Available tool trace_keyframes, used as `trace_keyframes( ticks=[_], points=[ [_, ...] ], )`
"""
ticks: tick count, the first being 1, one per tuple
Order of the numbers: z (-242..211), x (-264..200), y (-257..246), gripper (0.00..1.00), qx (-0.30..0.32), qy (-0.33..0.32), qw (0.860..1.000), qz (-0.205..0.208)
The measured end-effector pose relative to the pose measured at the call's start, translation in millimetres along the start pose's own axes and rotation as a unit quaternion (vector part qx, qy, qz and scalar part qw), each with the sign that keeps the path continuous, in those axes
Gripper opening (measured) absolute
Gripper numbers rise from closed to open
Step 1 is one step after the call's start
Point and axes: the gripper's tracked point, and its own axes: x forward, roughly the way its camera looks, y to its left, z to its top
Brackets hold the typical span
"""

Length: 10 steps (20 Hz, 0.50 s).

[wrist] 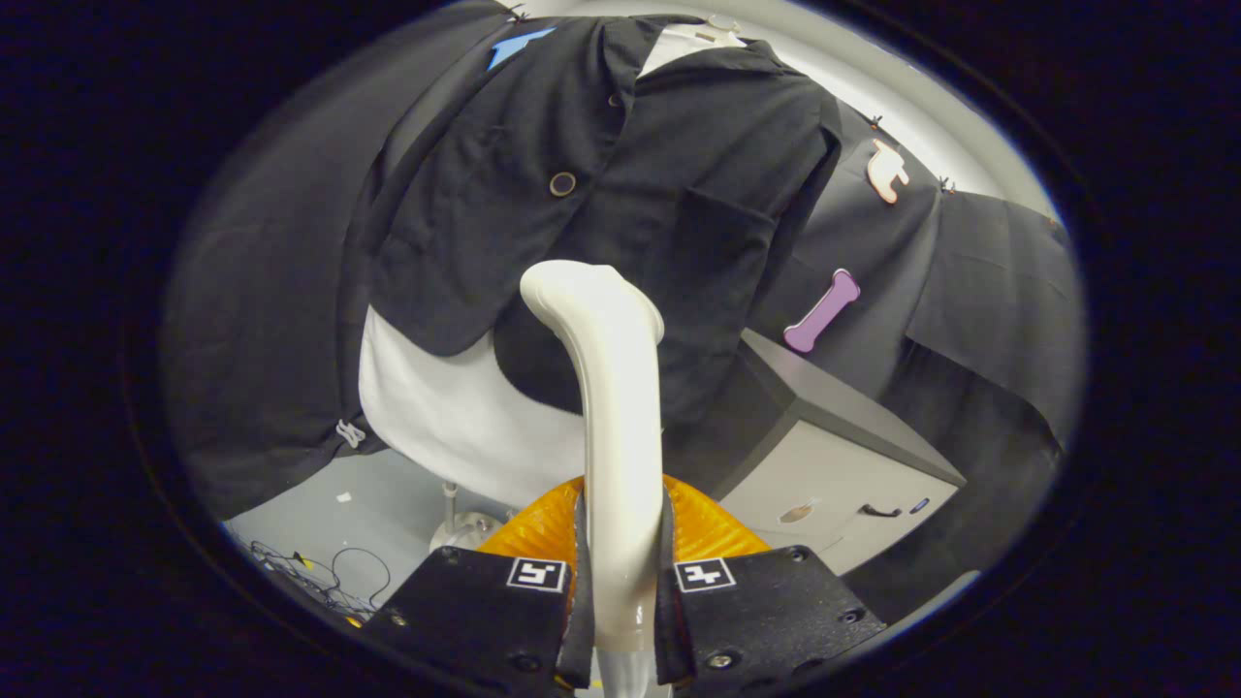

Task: Iron the clothes twice with a garment steamer, once on the left side and once on the right side.

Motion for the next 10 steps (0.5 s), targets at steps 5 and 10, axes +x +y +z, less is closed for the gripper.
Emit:
trace_keyframes(
  ticks=[5, 10],
  points=[
    [-43, -2, 30, 0.28, 0.015, 0.051, 0.998, 0.027],
    [-22, -23, 24, 0.27, 0.029, 0.037, 0.999, 0.027]
  ],
)
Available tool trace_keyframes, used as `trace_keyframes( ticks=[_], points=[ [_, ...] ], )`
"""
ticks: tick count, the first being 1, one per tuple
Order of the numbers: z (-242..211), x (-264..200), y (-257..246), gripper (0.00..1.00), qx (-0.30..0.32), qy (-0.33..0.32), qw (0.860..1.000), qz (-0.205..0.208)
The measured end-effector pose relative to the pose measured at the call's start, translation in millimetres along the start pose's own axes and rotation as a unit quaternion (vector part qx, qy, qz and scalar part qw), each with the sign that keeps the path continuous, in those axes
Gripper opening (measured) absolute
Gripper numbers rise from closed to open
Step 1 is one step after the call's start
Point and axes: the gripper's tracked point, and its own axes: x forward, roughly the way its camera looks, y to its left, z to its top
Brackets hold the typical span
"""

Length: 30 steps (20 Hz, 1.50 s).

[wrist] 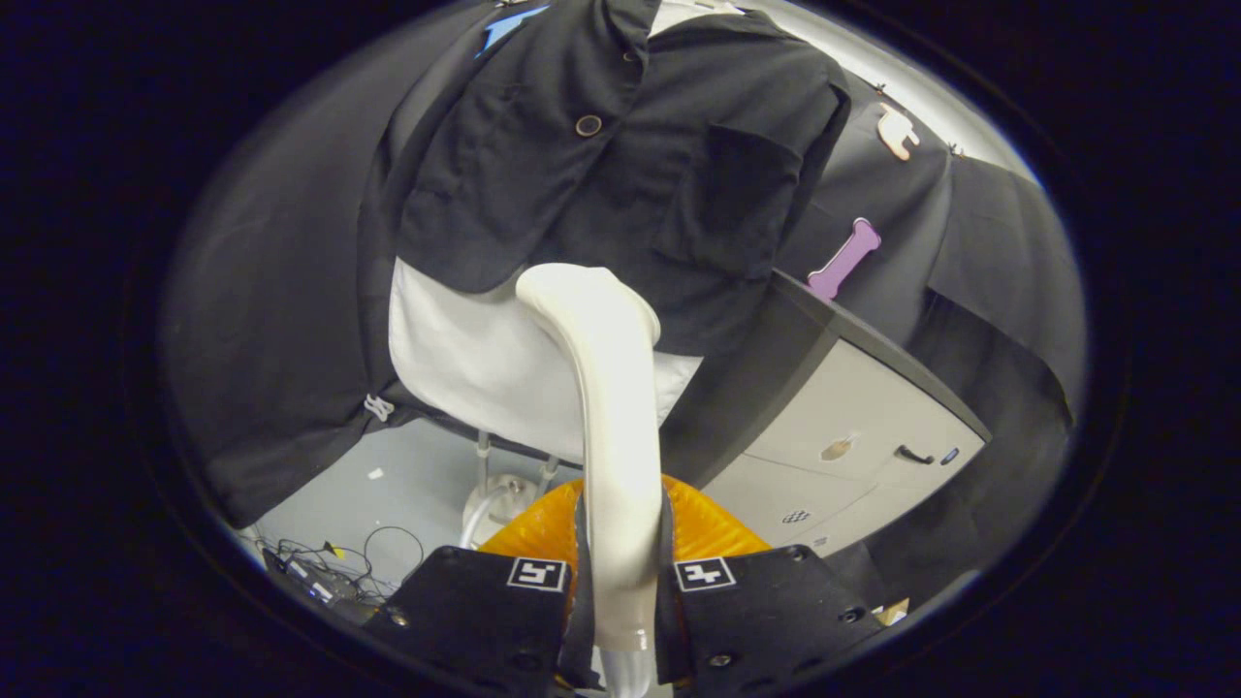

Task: Iron the clothes twice with a garment steamer, once on the left side and once on the right side.

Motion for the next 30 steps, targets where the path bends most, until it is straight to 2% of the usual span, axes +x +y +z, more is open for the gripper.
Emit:
trace_keyframes(
  ticks=[5, 10, 17, 22, 25, 28, 30],
  points=[
    [86, -50, -10, 0.28, 0.024, -0.103, 0.994, 0.007],
    [202, -107, -11, 0.28, 0.053, -0.216, 0.975, 0.028],
    [350, -155, -16, 0.27, 0.057, -0.321, 0.944, 0.043],
    [441, -163, -28, 0.27, 0.067, -0.379, 0.922, 0.03],
    [483, -158, -32, 0.27, 0.062, -0.4, 0.914, 0.02],
    [512, -146, -28, 0.27, 0.061, -0.405, 0.912, 0.021],
    [516, -133, -25, 0.28, 0.043, -0.401, 0.915, 0.009]
  ],
)
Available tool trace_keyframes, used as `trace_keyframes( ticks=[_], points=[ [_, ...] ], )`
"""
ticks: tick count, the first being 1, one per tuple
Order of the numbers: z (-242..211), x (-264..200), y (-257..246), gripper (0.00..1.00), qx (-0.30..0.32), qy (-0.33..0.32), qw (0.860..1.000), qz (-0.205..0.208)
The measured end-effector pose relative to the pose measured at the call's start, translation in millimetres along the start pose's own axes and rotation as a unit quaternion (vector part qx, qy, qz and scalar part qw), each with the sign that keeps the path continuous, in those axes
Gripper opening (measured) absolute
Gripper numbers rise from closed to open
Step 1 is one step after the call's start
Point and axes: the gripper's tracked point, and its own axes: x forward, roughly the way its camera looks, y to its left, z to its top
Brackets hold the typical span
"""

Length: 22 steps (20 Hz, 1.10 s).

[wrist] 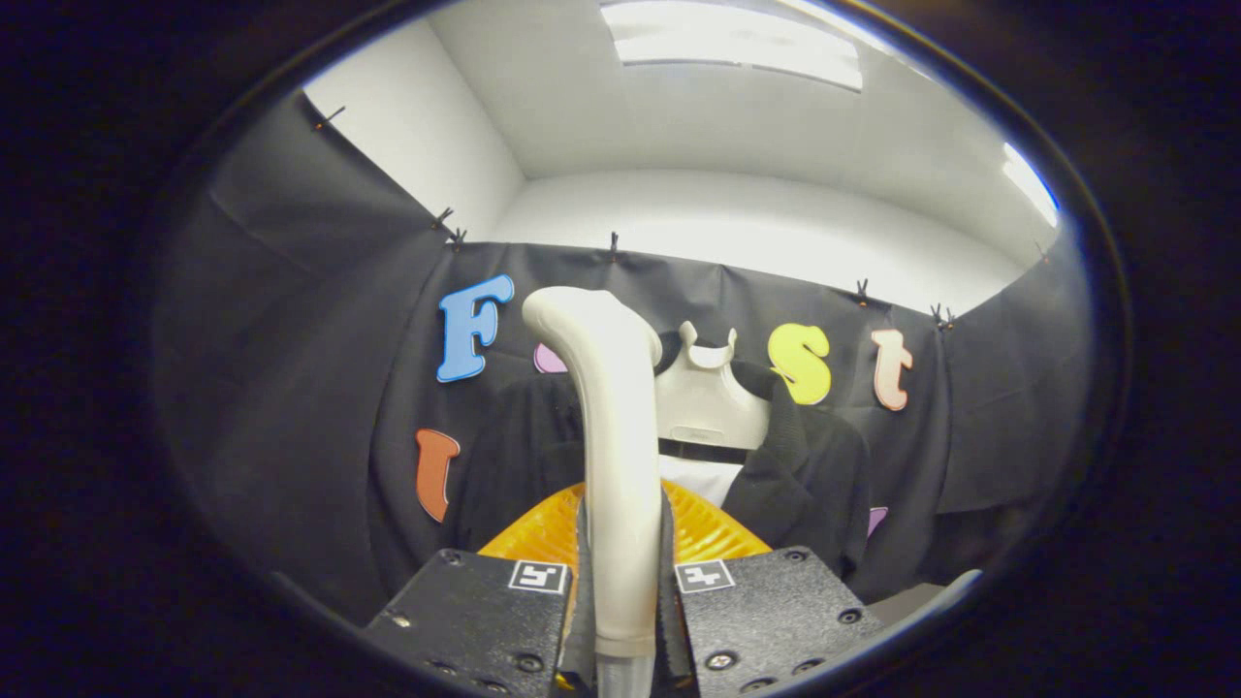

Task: Iron the clothes twice with a garment steamer, once on the left side and once on the right side.

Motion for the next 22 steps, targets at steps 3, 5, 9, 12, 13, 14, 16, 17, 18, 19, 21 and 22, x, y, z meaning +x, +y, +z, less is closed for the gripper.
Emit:
trace_keyframes(
  ticks=[3, 5, 9, 12, 13, 14, 16, 17, 18, 19, 21, 22],
  points=[
    [-33, 2, 8, 0.27, -0.018, 0.021, 1.0, -0.003],
    [-46, -1, 7, 0.28, -0.04, 0.022, 0.999, -0.015],
    [-78, -15, 9, 0.27, -0.037, 0.05, 0.998, -0.017],
    [-93, -29, 14, 0.27, -0.05, 0.062, 0.997, -0.019],
    [-99, -33, 17, 0.27, -0.054, 0.066, 0.996, -0.018],
    [-106, -38, 20, 0.27, -0.056, 0.072, 0.996, -0.017],
    [-118, -47, 23, 0.27, -0.056, 0.084, 0.995, -0.02],
    [-127, -51, 23, 0.27, -0.058, 0.092, 0.994, -0.023],
    [-135, -56, 24, 0.27, -0.059, 0.1, 0.993, -0.024],
    [-145, -61, 27, 0.27, -0.059, 0.11, 0.992, -0.023],
    [-158, -71, 31, 0.27, -0.064, 0.121, 0.99, -0.023],
    [-167, -75, 33, 0.27, -0.066, 0.127, 0.989, -0.023]
  ],
)
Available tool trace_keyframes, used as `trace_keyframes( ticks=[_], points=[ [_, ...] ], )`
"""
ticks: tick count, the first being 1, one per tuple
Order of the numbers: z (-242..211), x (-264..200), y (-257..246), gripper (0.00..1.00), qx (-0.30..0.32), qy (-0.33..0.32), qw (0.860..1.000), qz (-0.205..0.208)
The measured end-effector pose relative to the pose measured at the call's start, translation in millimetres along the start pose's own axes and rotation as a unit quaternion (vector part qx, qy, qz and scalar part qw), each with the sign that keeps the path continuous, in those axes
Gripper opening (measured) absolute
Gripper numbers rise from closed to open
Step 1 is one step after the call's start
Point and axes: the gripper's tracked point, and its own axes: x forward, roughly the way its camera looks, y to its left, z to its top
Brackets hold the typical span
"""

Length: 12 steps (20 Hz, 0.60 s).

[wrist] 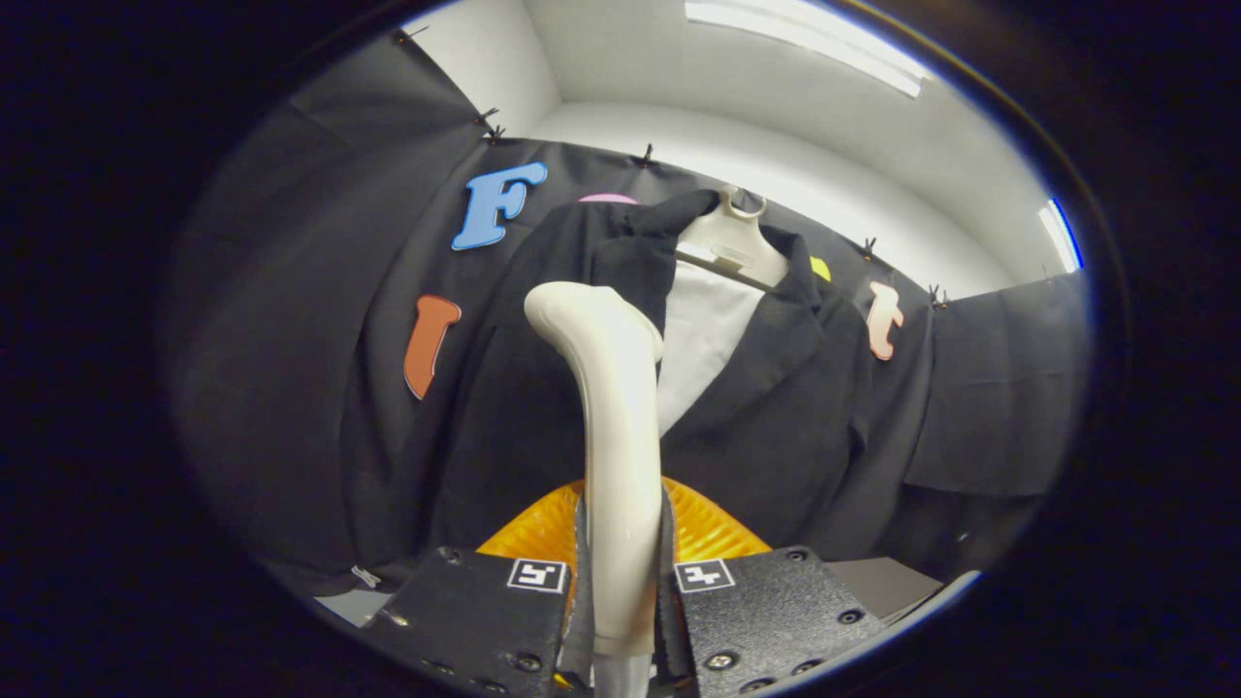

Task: Iron the clothes twice with a garment steamer, once on the left side and once on the right side.

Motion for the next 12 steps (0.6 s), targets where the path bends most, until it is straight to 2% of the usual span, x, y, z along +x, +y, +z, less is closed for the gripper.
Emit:
trace_keyframes(
  ticks=[6, 12],
  points=[
    [-46, -14, 17, 0.28, -0.018, 0.031, 0.999, -0.005],
    [-72, -25, 23, 0.28, -0.021, 0.049, 0.999, -0.006]
  ],
)
